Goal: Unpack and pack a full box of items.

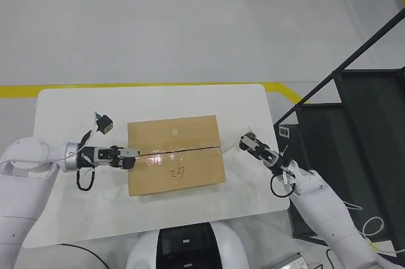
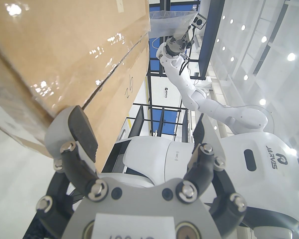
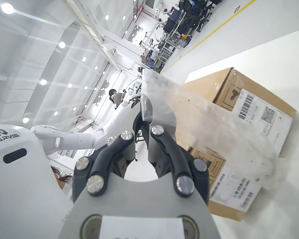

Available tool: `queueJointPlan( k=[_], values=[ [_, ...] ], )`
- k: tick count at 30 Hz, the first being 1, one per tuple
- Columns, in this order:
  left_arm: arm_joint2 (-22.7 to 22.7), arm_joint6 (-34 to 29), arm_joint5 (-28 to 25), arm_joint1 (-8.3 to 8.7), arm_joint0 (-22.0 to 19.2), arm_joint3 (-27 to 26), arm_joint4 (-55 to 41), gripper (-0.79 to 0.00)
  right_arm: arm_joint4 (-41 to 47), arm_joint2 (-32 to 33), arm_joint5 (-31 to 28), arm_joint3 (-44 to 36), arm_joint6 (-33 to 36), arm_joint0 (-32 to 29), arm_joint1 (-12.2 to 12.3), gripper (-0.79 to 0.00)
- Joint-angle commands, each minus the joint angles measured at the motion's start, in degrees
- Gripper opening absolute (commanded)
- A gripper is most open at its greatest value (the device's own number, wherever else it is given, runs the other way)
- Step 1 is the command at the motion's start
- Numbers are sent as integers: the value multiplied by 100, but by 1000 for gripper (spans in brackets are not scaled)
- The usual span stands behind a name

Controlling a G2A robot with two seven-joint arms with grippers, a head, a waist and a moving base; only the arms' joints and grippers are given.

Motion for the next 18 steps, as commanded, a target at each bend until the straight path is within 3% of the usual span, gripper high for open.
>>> queueJointPlan(
  k=[1,18],
  values=[
    [26,13,33,0,-9,2,34,0,-8,-71,62,4,61,50,-12,-785],
    [223,54,98,-18,-127,-2,102,0,-1264,-988,1065,-154,441,824,-214,-785]
  ],
)
